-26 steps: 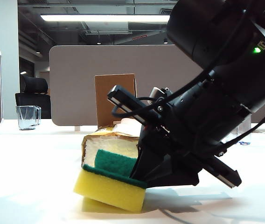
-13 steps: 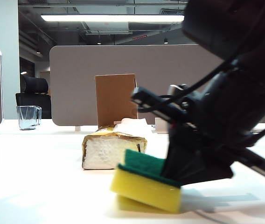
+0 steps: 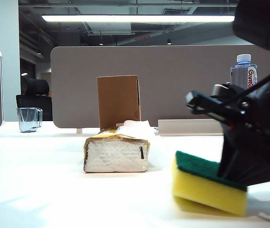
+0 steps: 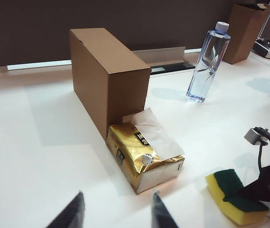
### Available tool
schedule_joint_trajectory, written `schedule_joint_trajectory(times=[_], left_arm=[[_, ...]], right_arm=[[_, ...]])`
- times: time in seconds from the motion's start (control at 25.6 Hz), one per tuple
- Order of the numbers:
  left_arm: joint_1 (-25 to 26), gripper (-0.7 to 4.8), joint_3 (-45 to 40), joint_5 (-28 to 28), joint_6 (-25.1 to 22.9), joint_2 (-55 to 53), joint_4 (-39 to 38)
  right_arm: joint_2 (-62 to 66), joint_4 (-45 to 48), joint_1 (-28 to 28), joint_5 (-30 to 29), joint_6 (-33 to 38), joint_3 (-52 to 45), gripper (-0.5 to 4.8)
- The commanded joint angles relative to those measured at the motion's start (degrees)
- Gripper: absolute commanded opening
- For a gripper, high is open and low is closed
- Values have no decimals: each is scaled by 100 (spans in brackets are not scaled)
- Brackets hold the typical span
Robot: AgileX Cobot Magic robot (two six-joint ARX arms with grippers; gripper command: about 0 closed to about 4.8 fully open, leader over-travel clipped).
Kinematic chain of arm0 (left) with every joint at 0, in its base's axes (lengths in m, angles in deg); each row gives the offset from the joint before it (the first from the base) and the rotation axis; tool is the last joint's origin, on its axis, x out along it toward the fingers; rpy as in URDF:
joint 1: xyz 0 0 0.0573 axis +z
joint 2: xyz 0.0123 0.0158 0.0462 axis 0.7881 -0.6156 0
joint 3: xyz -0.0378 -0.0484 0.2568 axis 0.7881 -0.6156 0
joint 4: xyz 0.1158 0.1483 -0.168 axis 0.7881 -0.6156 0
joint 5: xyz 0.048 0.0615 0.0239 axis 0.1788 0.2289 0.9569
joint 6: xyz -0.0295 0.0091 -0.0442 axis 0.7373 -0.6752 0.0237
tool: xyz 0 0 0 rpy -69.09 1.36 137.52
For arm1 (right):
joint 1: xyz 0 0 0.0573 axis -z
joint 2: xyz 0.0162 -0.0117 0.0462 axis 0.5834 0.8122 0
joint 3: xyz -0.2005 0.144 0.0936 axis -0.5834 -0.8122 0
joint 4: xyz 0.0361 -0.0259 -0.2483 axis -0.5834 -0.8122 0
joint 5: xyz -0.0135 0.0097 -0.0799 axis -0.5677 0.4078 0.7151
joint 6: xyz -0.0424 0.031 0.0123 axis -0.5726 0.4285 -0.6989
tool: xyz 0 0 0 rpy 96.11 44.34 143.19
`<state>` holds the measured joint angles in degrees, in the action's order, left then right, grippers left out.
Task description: Move the sponge from left to right to wipe the table, avoiding obstacles on the table, and finally reaching the bottle of mineral water.
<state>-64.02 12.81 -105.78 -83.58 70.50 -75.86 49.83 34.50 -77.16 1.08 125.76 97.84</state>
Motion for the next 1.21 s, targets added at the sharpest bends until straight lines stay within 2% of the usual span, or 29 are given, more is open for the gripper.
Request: schedule_joint_trajectory(times=[0.04, 0.43, 0.63, 0.98, 1.21], left_arm=[[-9, 179, 37, -17, -17, 2, 44], [-7, 179, 37, -15, -20, 2, 44], [-7, 179, 37, -15, -22, 2, 44], [-7, 179, 37, -15, -22, 2, 46], [-7, 179, 37, -15, -22, 2, 46]], right_arm=[[-234, -962, 332, 260, -304, -87, -5], [-1193, -2046, 1405, 267, -1097, -90, -5], [-1416, -2297, 1799, 260, -1401, -92, -5], [-2046, -2662, 2940, 74, -1919, -90, -5], [-2031, -2649, 3069, -39, -2002, -92, -6]])
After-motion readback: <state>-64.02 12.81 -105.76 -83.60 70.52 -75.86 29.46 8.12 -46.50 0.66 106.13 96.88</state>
